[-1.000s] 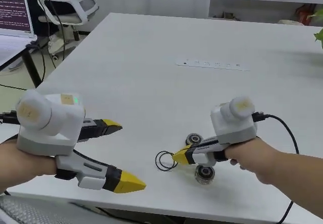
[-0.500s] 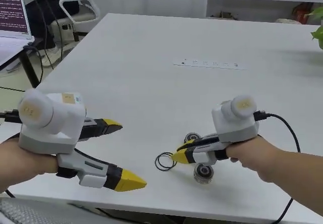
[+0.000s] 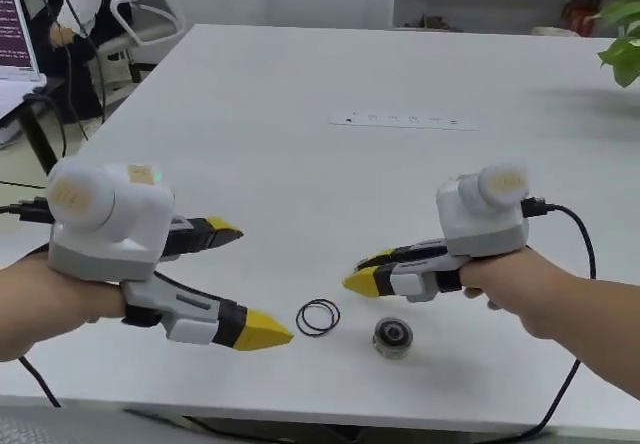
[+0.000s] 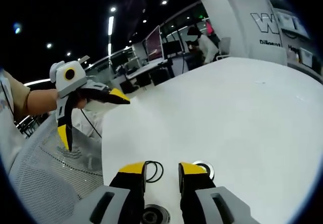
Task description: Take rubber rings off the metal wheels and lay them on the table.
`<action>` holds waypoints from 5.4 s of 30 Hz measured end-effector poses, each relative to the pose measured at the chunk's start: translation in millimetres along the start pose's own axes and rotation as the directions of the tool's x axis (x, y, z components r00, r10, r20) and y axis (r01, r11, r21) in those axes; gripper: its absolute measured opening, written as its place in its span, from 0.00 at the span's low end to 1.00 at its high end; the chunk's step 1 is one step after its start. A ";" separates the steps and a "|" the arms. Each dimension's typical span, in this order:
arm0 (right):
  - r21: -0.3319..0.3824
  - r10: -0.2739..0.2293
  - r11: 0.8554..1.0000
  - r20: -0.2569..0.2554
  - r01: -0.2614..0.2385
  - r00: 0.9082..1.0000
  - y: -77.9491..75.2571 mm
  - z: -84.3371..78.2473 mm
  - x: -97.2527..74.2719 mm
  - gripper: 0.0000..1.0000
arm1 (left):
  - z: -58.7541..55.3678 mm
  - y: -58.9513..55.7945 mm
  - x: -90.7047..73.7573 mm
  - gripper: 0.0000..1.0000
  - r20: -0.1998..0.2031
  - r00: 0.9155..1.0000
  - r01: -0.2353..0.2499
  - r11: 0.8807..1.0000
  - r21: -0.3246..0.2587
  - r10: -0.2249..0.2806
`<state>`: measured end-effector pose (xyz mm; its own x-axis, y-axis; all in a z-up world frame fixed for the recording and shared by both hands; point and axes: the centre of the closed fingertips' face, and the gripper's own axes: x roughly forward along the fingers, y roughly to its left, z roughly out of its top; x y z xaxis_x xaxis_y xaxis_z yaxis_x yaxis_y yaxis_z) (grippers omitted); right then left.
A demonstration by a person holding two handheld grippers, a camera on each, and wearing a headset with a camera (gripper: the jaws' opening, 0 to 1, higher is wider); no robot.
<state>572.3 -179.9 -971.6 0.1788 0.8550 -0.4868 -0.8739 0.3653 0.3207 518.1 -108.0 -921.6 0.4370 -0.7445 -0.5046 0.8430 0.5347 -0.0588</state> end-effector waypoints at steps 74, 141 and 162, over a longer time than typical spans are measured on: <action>-0.062 -0.082 0.995 -0.031 0.080 0.996 -50.7 -33.9 -8.1 0.26 | 5.2 19.4 137.8 0.35 -0.093 0.989 0.113 0.993 0.014 -0.111; -0.120 -0.121 0.986 -0.071 0.112 0.990 -48.8 -40.8 -6.0 0.00 | 0.4 28.2 155.2 0.13 -0.110 0.994 -0.003 0.998 0.068 0.011; 0.252 -0.138 0.960 0.054 0.120 0.989 -59.3 -29.1 -14.8 0.00 | -0.6 26.7 154.6 0.12 -0.119 0.992 -0.033 0.996 0.082 0.043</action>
<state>608.4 -225.0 -1007.2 0.3219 0.8153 -0.4814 -0.7036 0.5462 0.4545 608.0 -208.6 -1001.6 0.4324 -0.6681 -0.6055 0.8509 0.5246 0.0288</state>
